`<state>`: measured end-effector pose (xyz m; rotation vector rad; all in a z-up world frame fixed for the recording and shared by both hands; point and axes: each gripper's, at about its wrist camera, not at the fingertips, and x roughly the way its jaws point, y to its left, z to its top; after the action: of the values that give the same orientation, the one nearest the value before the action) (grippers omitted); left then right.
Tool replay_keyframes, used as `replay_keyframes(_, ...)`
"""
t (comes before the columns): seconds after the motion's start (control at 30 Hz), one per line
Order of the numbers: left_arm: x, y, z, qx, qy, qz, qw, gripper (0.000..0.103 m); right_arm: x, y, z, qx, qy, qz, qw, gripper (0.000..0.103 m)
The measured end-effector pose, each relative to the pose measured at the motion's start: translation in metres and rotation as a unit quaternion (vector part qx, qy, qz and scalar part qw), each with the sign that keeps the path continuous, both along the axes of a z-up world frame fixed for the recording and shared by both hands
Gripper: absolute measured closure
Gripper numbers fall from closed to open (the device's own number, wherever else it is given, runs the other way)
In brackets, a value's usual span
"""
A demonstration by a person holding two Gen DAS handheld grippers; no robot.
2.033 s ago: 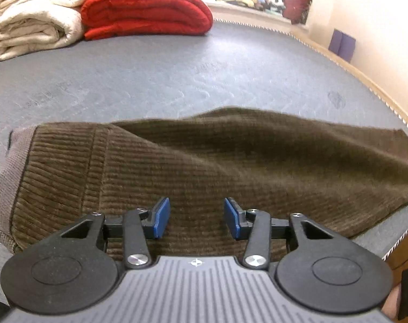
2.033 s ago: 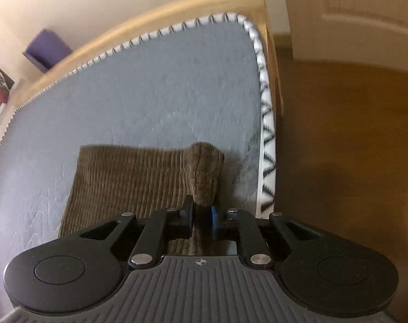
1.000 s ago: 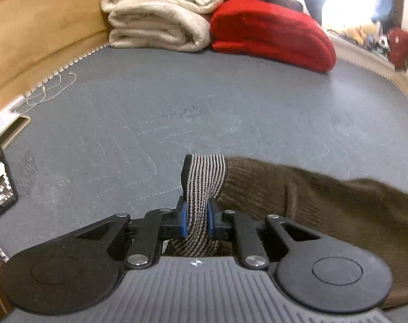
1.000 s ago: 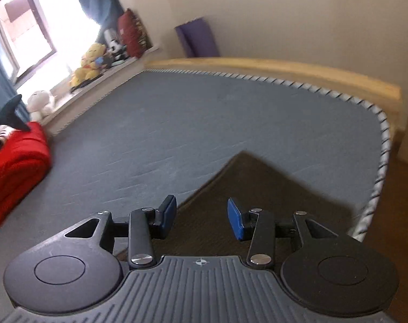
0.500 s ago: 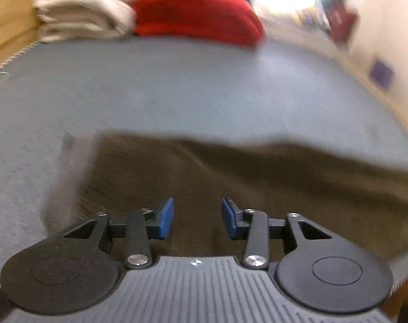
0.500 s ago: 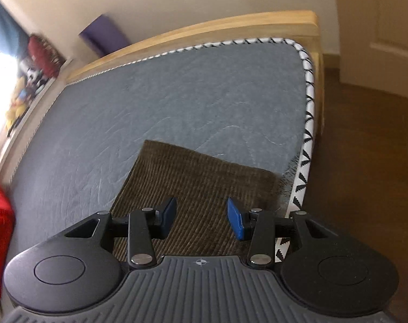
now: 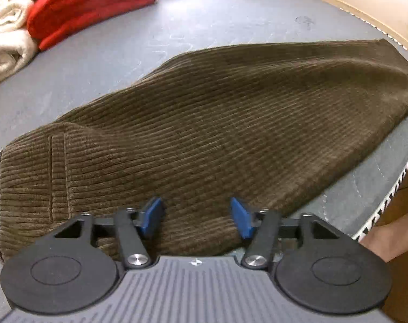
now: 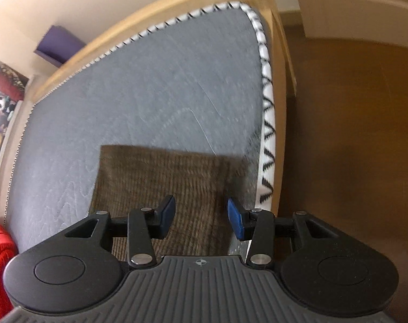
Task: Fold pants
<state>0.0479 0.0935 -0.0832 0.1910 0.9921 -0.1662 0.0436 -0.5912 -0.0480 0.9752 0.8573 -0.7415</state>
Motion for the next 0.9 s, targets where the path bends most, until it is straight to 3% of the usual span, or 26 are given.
replay_keyframes(0.13, 0.009, 0.02, 0.004, -0.061, 0.02, 0.032, 0.9974, 0.031, 0.005, -0.001, -0.011, 0.005, 0.019, -0.006, 1.0, 0.057)
replay_keyframes(0.27, 0.012, 0.026, 0.006, -0.035, 0.011, 0.018, 0.9992, 0.031, 0.014, -0.006, -0.021, -0.009, 0.032, 0.003, 0.999, 0.057)
replay_keyframes(0.53, -0.008, 0.009, 0.008, -0.04, 0.009, 0.021, 0.999, 0.03, 0.032, -0.003, -0.032, -0.042, 0.043, 0.023, 0.998, 0.057)
replay_keyframes(0.6, -0.008, 0.007, 0.002, -0.041, 0.009, 0.021, 0.9989, 0.03, 0.039, 0.004, -0.034, -0.061, 0.058, 0.049, 0.995, 0.063)
replay_keyframes(0.67, -0.008, 0.007, 0.0, -0.041, 0.009, 0.021, 0.9989, 0.03, 0.043, 0.008, -0.035, -0.072, 0.059, 0.063, 0.994, 0.083)
replay_keyframes(0.9, -0.008, 0.008, 0.0, -0.041, 0.009, 0.021, 0.9989, 0.03, 0.036, 0.015, -0.012, -0.08, 0.001, 0.041, 0.996, 0.09)
